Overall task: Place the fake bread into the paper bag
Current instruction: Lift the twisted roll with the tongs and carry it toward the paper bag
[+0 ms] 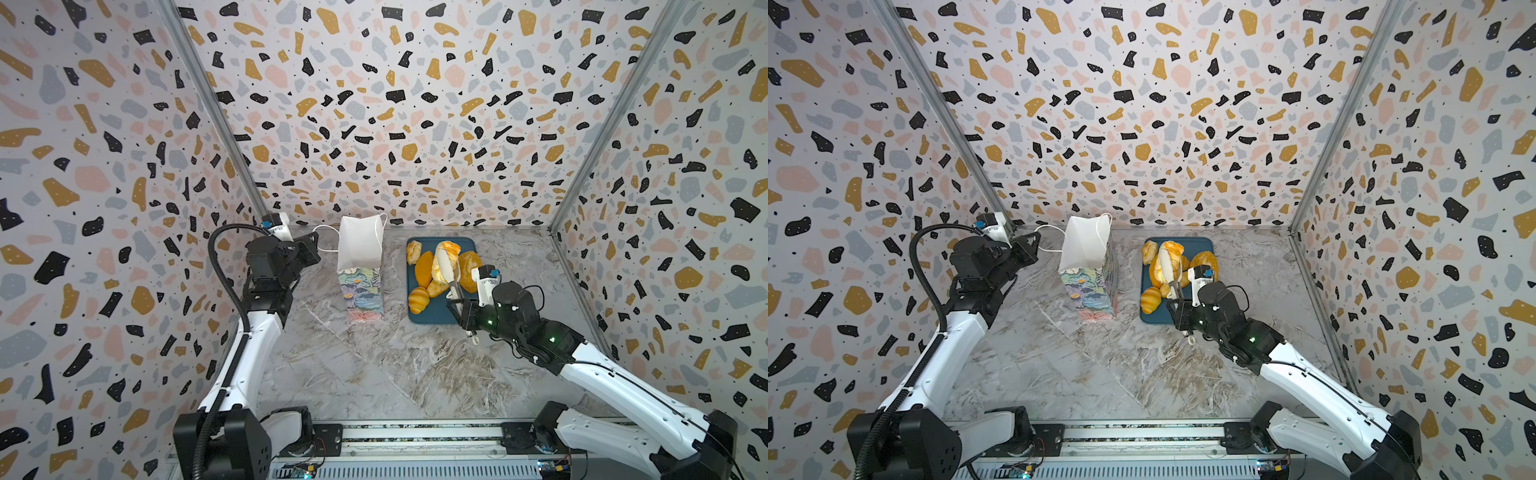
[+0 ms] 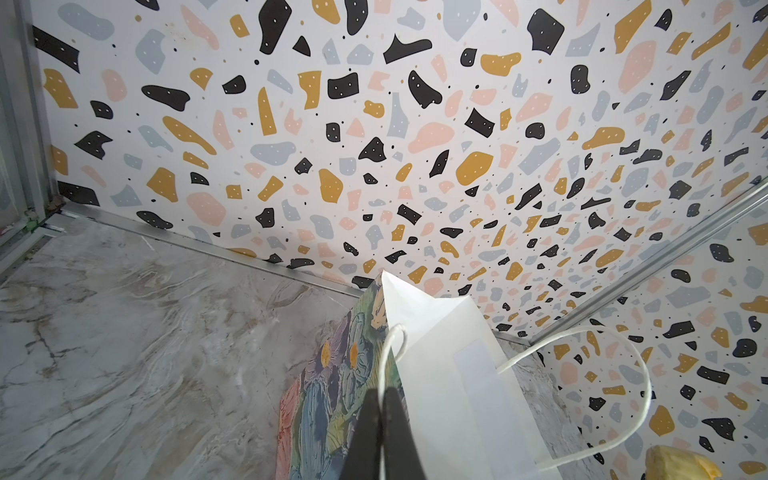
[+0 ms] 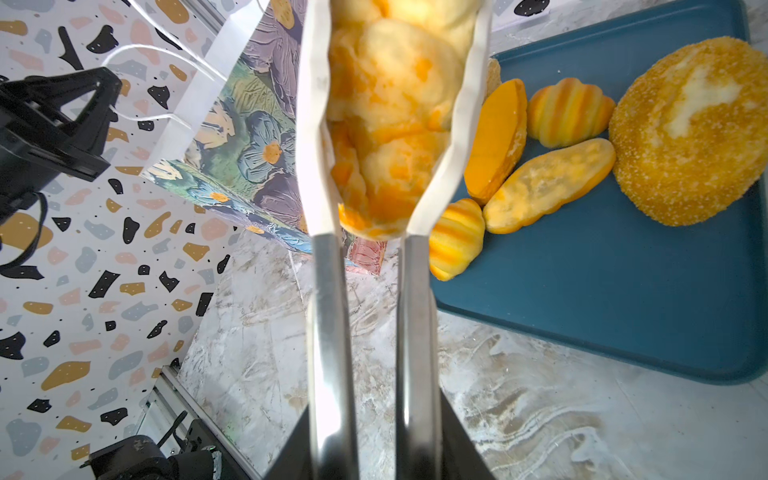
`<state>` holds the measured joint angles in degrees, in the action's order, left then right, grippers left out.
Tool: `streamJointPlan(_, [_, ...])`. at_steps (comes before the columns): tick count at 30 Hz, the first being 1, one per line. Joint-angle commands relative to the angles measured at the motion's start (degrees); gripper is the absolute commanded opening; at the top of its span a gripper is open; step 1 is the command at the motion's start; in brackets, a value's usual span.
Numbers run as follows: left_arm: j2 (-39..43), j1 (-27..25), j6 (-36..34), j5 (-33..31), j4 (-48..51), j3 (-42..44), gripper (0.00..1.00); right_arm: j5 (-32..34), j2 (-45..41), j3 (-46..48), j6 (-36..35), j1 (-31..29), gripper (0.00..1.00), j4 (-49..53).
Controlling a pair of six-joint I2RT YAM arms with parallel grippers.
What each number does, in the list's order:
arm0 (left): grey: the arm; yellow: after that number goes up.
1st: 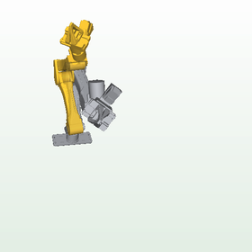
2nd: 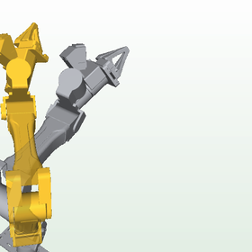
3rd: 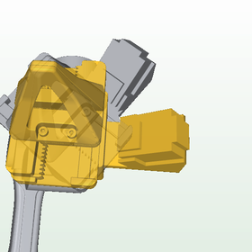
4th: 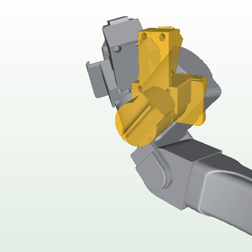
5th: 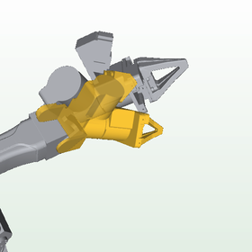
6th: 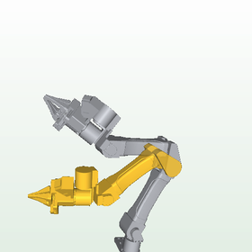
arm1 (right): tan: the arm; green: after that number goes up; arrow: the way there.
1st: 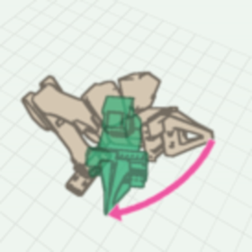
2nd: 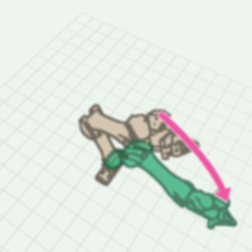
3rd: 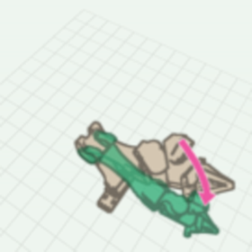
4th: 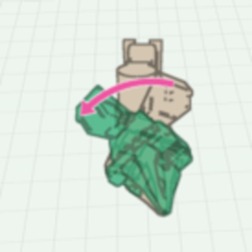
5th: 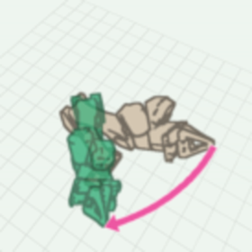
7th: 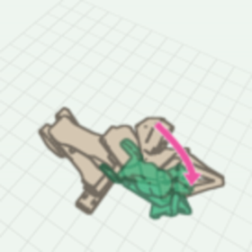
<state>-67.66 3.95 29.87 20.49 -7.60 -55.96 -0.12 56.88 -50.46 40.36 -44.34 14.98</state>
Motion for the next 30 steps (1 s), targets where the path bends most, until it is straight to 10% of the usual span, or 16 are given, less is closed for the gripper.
streamJointPlan(1, [-0.2, -0.3, 0.4, 0.6, -2.0, -0.1, 0.0, 1.6, 0.5, -4.6, -1.9, -0.8, 0.35, -1.5])
streamJointPlan(30, [0.2, -0.4, 0.5, 1.1, -2.2, 0.0, 0.0, 1.9, 18.6, -28.6, -8.1, -5.0, 0.34, 0.4])
